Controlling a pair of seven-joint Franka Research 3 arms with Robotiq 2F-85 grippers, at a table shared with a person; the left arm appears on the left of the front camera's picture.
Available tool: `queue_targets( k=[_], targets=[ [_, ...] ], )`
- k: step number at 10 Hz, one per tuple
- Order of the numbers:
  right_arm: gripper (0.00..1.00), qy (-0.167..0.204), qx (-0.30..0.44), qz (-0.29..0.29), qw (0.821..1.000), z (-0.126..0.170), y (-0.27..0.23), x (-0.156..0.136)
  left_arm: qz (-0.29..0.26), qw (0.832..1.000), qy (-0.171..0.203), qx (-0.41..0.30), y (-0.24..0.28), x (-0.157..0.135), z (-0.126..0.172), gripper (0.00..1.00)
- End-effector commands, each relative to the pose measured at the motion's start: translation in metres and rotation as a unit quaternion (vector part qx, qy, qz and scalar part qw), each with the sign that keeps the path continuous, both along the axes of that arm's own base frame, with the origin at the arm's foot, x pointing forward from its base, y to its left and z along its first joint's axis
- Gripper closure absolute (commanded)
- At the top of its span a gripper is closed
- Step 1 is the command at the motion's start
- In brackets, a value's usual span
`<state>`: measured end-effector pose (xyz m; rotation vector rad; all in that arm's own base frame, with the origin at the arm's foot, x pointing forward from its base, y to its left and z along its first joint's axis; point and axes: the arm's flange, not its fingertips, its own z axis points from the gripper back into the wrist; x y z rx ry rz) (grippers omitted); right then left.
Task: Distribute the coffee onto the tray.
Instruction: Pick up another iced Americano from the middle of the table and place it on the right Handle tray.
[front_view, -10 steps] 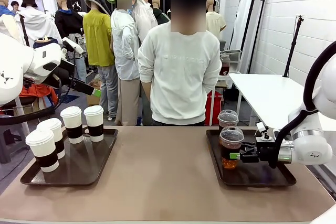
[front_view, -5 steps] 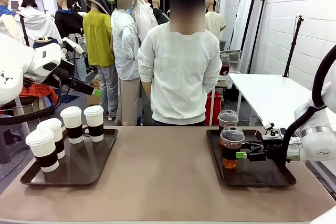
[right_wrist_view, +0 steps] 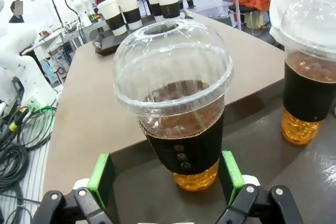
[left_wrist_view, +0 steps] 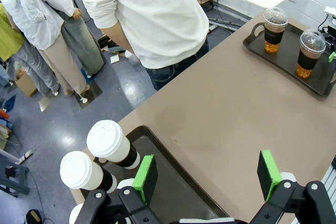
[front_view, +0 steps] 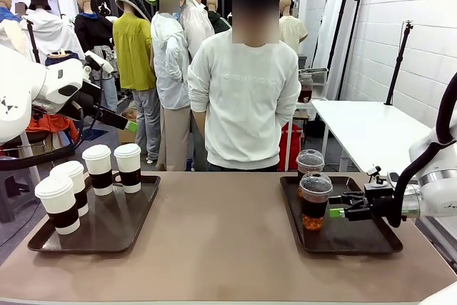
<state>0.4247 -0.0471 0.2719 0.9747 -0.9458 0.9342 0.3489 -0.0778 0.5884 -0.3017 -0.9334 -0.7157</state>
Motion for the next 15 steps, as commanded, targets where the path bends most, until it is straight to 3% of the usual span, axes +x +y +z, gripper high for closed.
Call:
queue_targets(
  k=[1,15],
  targets=[
    [0.00,0.003,0.006,0.005,1.000,-0.0039,0.0037,0.0007,-0.004,1.000,0.003,-0.003,-0.0001,-0.0005,-0.0008,0.00],
    [0.00,0.003,0.006,0.005,1.000,-0.0039,0.0037,0.0007,-0.004,1.000,0.003,-0.003,-0.0001,-0.0005,-0.0008,0.00]
  ],
)
